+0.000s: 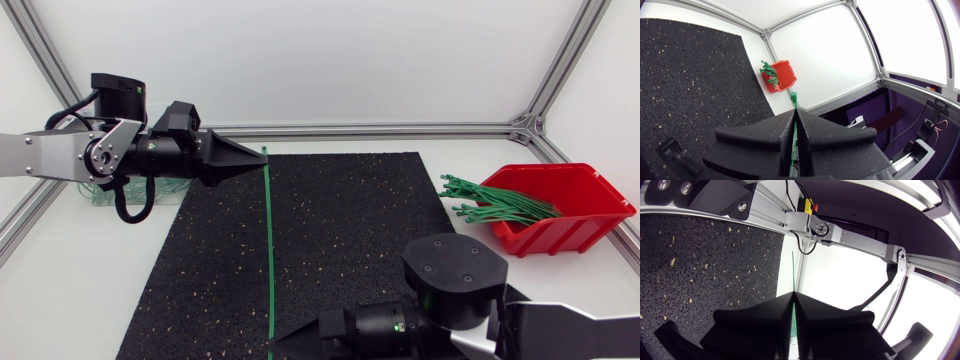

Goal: Take a green cable tie from the red box, thread the tail through the head to close it, then place it in the transparent bin on the left.

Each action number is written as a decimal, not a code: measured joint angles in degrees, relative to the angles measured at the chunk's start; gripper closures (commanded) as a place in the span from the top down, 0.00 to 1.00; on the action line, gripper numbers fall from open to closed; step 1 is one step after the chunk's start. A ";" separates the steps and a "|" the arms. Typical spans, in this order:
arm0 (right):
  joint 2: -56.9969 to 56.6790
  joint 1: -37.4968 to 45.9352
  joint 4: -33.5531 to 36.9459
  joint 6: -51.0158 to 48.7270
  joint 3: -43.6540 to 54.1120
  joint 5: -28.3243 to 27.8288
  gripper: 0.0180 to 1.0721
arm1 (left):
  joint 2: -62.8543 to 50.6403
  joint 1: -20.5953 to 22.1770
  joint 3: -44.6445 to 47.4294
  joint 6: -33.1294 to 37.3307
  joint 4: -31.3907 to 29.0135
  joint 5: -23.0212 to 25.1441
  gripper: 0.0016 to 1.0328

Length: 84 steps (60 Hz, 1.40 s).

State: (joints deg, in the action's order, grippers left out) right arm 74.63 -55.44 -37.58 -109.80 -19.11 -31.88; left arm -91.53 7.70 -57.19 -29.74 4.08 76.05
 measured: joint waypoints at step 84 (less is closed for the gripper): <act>-5.66 0.35 13.81 68.13 1.14 -3.48 0.05 | 20.79 8.13 12.50 7.50 -0.63 -9.07 0.04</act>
State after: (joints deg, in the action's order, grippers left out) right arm 68.97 -55.09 -23.77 -41.67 -17.98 -35.35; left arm -70.74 15.84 -44.69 -22.24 3.44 66.98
